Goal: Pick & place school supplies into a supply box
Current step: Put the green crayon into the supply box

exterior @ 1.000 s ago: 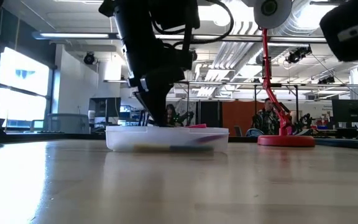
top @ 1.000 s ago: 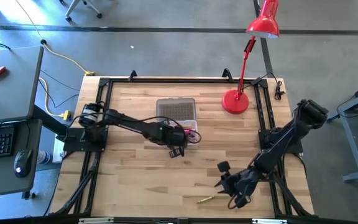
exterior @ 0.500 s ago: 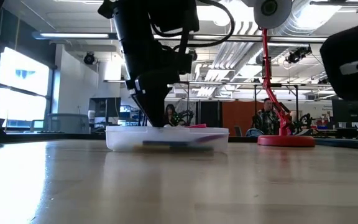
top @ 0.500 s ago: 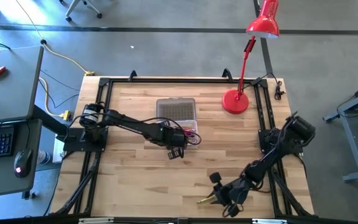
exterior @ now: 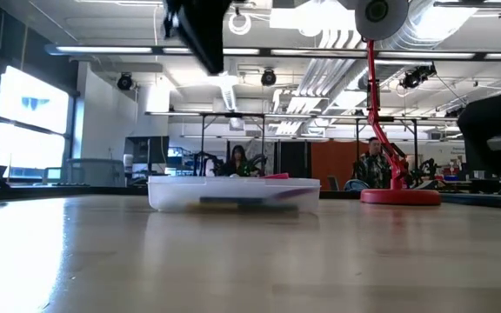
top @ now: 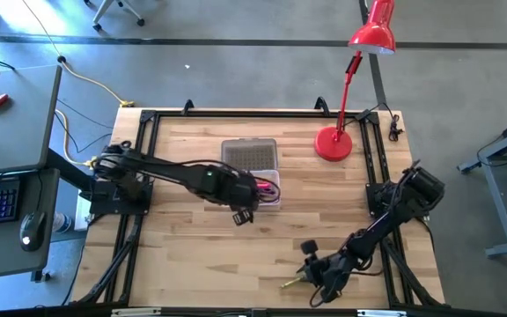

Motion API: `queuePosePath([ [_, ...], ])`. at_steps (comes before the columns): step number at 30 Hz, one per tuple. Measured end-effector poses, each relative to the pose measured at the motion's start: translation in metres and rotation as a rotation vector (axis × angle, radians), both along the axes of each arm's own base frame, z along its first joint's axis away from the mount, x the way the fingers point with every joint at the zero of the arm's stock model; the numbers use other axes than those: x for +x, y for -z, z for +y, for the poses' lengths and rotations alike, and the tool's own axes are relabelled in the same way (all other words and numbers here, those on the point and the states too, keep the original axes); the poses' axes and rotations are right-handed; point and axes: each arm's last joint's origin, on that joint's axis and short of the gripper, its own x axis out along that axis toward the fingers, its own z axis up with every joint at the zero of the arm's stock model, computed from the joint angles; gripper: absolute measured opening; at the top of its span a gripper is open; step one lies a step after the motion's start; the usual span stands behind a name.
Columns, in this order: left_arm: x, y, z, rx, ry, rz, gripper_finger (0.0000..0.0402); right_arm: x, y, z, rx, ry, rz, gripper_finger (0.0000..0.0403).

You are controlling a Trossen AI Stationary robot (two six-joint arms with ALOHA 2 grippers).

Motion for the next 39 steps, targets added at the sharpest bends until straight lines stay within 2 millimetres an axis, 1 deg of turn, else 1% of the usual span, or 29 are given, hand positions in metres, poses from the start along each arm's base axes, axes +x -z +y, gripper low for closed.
queuePosePath([
  [5,-0.018,-0.055,-0.022,0.054,0.008,-0.110,0.0078,-0.002,0.011,0.002,-0.018,-0.003,0.013,0.0099],
  [7,-0.029,-0.071,-0.033,0.086,0.004,-0.139,0.0069,-0.002,0.017,0.004,-0.039,-0.003,0.006,0.0099],
  [10,-0.041,-0.086,-0.052,0.120,0.008,-0.195,0.0056,-0.002,0.018,0.004,-0.041,0.008,0.010,0.0098],
  [13,-0.055,-0.089,-0.075,0.124,0.027,-0.206,0.0044,0.000,0.019,0.002,-0.038,0.029,0.019,0.0085],
  [15,-0.064,-0.087,-0.090,0.116,0.030,-0.215,0.0036,0.001,0.020,0.000,-0.030,0.039,0.031,0.0068],
  [19,-0.084,-0.076,-0.120,0.099,0.009,-0.241,0.0025,0.004,0.020,-0.003,-0.031,0.047,0.036,0.0016],
  [20,-0.089,-0.072,-0.127,0.099,-0.004,-0.251,0.0025,0.005,0.020,-0.003,-0.030,0.042,0.033,0.0010],
  [23,-0.103,-0.061,-0.144,0.096,-0.038,-0.288,0.0029,0.008,0.013,-0.004,-0.037,0.025,-0.011,0.0015],
  [26,-0.115,-0.050,-0.156,0.084,-0.065,-0.303,0.0037,0.011,0.002,-0.010,-0.112,0.003,-0.082,0.0020],
  [29,-0.122,-0.037,-0.162,0.082,-0.107,-0.311,0.0039,0.022,-0.023,-0.022,-0.192,0.044,-0.214,0.0014],
  [32,-0.126,-0.028,-0.164,0.082,-0.133,-0.306,0.0034,0.035,-0.044,-0.043,-0.311,0.139,-0.309,0.0005],
  [34,-0.126,-0.022,-0.164,0.093,-0.140,-0.298,0.0030,0.046,-0.057,-0.063,-0.394,0.220,-0.366,0.0005],
  [36,-0.126,-0.019,-0.162,0.106,-0.142,-0.291,0.0026,0.059,-0.069,-0.087,-0.457,0.315,-0.407,0.0009],
  [39,-0.122,-0.016,-0.157,0.110,-0.163,-0.282,0.0028,0.077,-0.069,-0.128,-0.456,0.393,-0.380,0.0014],
])
